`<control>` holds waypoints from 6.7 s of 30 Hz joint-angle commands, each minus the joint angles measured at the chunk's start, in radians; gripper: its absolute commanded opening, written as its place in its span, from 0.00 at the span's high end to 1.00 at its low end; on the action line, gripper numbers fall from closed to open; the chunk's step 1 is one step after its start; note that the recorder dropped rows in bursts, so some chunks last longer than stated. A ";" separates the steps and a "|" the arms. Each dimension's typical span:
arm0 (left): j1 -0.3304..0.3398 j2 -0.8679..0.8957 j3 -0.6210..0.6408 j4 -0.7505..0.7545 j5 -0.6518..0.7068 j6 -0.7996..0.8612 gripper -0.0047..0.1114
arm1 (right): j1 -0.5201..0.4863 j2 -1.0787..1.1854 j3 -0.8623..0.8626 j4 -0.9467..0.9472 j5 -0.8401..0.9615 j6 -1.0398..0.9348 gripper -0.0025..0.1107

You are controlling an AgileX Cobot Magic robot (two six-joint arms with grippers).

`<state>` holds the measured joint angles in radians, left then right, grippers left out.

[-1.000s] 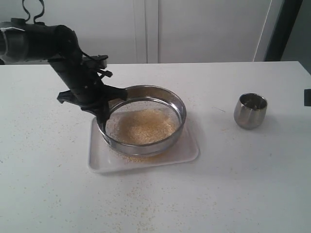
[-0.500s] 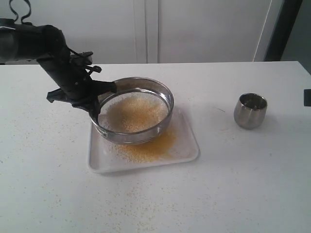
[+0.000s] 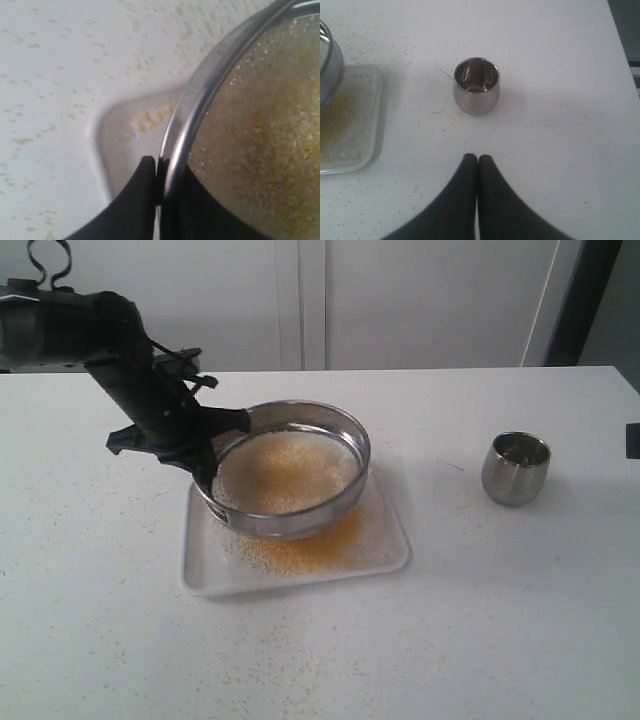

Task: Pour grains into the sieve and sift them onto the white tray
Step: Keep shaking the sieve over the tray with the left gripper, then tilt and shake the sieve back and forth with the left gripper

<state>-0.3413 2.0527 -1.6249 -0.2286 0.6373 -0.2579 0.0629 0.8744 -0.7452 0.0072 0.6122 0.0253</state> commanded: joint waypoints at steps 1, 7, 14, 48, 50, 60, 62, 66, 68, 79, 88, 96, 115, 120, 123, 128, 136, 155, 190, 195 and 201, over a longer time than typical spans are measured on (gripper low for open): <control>-0.070 -0.004 0.005 -0.080 -0.016 0.101 0.96 | -0.003 -0.006 0.005 0.000 -0.007 -0.002 0.98; -0.043 -0.005 0.007 -0.031 -0.006 -0.063 0.96 | -0.003 -0.006 0.005 0.000 -0.007 -0.002 0.98; -0.053 -0.017 -0.012 0.133 0.028 -0.087 0.96 | -0.003 -0.006 0.005 0.000 -0.007 -0.002 0.98; -0.055 -0.022 -0.046 0.103 0.093 -0.012 0.96 | -0.003 -0.006 0.005 0.000 -0.007 0.019 0.98; -0.008 -0.030 -0.046 0.133 0.100 -0.154 0.96 | -0.003 -0.006 0.005 0.000 -0.007 0.017 0.98; -0.067 -0.009 -0.079 0.086 0.069 -0.080 0.96 | -0.003 -0.006 0.005 0.000 -0.007 0.017 0.98; -0.024 -0.011 -0.079 0.109 0.104 -0.171 0.96 | -0.003 -0.006 0.005 0.000 -0.007 0.017 0.98; -0.039 0.020 -0.063 -0.081 0.062 -0.111 0.96 | -0.003 -0.006 0.005 0.000 -0.007 0.017 0.98; -0.090 0.027 -0.068 -0.137 0.006 -0.034 0.96 | -0.003 -0.006 0.005 0.000 -0.007 0.017 0.98; -0.070 0.014 -0.074 0.005 0.089 -0.131 0.96 | -0.003 -0.006 0.005 0.000 -0.007 0.017 0.98; -0.046 -0.019 -0.074 0.181 0.153 -0.188 0.96 | -0.003 -0.006 0.005 0.000 -0.007 0.017 0.98; -0.134 0.014 -0.063 0.077 0.058 -0.147 0.96 | -0.003 -0.006 0.005 0.000 -0.007 0.017 0.98; -0.162 -0.004 -0.066 0.200 0.100 -0.135 0.96 | -0.003 -0.006 0.005 0.000 -0.007 0.017 0.98; -0.084 -0.038 -0.070 0.433 0.218 -0.432 0.96 | -0.003 -0.006 0.005 0.000 -0.007 0.017 0.98; -0.095 -0.026 -0.064 0.173 0.095 -0.240 0.96 | -0.003 -0.006 0.005 0.000 -0.007 0.017 0.98; -0.154 -0.019 -0.063 0.168 0.059 -0.139 0.96 | -0.003 -0.006 0.005 0.000 -0.006 0.017 0.98; -0.098 -0.015 -0.048 0.083 0.088 -0.186 0.96 | -0.003 -0.006 0.005 0.000 -0.006 0.017 0.98; -0.023 -0.025 -0.030 0.077 0.053 -0.082 0.96 | -0.003 -0.006 0.005 0.000 -0.008 0.017 0.98; -0.087 -0.033 -0.065 0.300 0.102 -0.128 0.96 | -0.003 -0.006 0.005 0.000 -0.008 0.017 0.98; -0.072 -0.029 -0.051 0.155 0.050 -0.159 0.96 | -0.003 -0.006 0.005 0.000 -0.008 0.017 0.98; -0.132 -0.040 -0.062 0.343 0.058 -0.120 0.96 | -0.003 -0.006 0.005 0.000 -0.008 0.017 0.98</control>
<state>-0.4724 2.0445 -1.6793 0.0336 0.6822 -0.3227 0.0629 0.8721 -0.7452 0.0089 0.6131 0.0401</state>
